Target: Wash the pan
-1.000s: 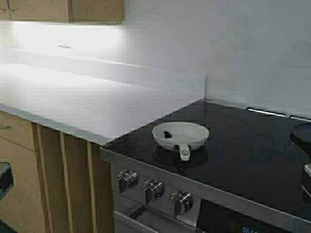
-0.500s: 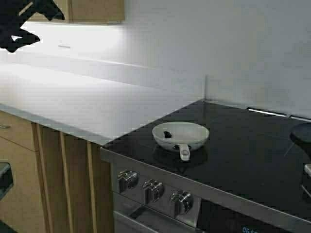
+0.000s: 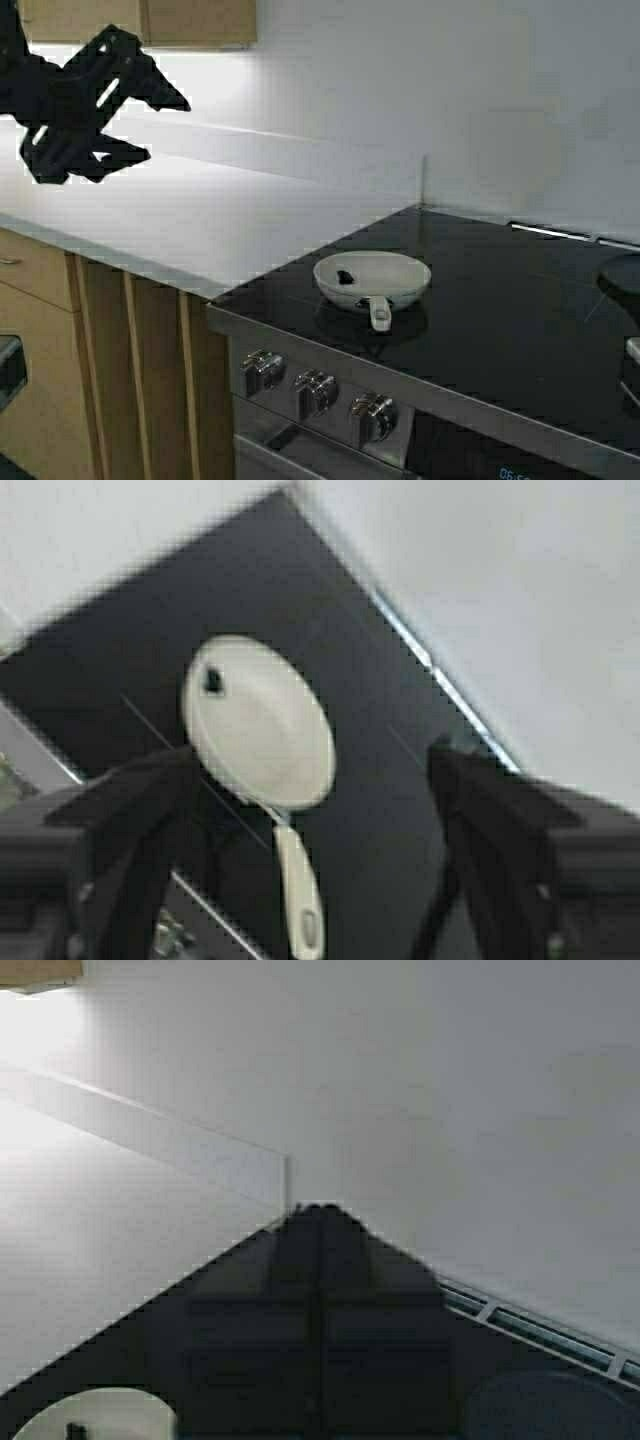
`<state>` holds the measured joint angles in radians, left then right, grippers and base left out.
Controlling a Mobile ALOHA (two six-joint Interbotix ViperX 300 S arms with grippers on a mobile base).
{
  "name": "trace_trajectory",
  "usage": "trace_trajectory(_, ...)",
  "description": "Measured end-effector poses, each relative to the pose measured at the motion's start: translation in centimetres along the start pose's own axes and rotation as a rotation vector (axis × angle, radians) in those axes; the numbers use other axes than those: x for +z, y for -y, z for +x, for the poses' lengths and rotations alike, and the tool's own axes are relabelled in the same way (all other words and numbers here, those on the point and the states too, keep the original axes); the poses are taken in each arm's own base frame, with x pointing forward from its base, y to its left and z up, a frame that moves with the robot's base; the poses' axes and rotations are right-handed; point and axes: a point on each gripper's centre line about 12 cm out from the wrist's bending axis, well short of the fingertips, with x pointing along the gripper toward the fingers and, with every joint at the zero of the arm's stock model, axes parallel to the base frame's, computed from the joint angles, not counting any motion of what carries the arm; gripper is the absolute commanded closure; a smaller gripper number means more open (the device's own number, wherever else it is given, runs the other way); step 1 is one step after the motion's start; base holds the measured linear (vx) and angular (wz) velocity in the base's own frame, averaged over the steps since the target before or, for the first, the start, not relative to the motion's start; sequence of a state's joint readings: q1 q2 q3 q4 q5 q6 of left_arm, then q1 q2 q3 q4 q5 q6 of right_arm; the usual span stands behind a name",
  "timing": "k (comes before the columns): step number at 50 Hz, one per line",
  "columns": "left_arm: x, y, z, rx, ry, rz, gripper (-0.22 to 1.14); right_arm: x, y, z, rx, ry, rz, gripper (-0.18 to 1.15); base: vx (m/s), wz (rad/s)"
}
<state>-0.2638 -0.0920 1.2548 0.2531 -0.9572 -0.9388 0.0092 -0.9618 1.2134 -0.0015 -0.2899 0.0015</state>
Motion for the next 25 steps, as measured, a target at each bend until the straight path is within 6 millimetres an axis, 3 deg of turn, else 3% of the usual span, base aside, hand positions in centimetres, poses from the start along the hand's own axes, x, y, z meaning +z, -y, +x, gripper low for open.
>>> trace_trajectory(25, -9.5, -4.2, 10.2, -0.171, -0.218, -0.271, -0.09, 0.0, 0.0, 0.0, -0.002, 0.0, 0.0, 0.91, 0.0, 0.0)
